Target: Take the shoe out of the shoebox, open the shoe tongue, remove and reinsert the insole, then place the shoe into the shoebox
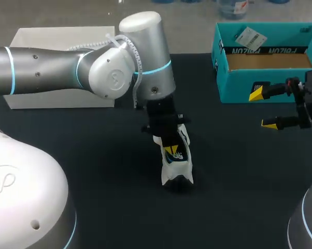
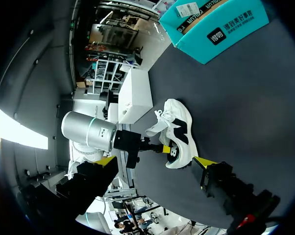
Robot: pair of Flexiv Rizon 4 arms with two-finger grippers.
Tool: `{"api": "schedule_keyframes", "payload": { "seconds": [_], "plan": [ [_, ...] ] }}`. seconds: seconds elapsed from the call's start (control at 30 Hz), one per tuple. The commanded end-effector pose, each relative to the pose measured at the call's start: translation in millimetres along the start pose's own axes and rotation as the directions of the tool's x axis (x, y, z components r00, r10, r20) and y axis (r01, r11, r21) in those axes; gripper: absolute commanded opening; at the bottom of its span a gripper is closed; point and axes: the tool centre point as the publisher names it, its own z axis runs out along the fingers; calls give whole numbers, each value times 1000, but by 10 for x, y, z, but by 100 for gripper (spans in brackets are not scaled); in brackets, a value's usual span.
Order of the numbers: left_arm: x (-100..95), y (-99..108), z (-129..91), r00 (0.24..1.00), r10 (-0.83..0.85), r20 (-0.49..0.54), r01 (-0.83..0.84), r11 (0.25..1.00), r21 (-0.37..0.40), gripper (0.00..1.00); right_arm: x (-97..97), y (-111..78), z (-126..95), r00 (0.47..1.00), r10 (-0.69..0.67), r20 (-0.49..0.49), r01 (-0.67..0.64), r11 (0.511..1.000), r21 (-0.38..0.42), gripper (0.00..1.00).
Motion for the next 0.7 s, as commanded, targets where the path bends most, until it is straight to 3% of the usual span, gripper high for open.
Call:
{"api": "schedule_keyframes", "payload": {
  "seconds": [0.03,0.57,0.7],
  "plan": [
    [-1,51,82,1000,-13,-12,13,1000,-15,0,2,-8,7,1000,2,3,-2,1000,-1,100],
    [68,64,356,998,-67,-14,66,997,-48,0,2,-8,7,1000,2,3,-2,1000,-1,100],
    [57,11,317,998,-56,-18,55,996,-64,0,2,-8,7,1000,2,3,-2,1000,-1,100]
  ]
}}
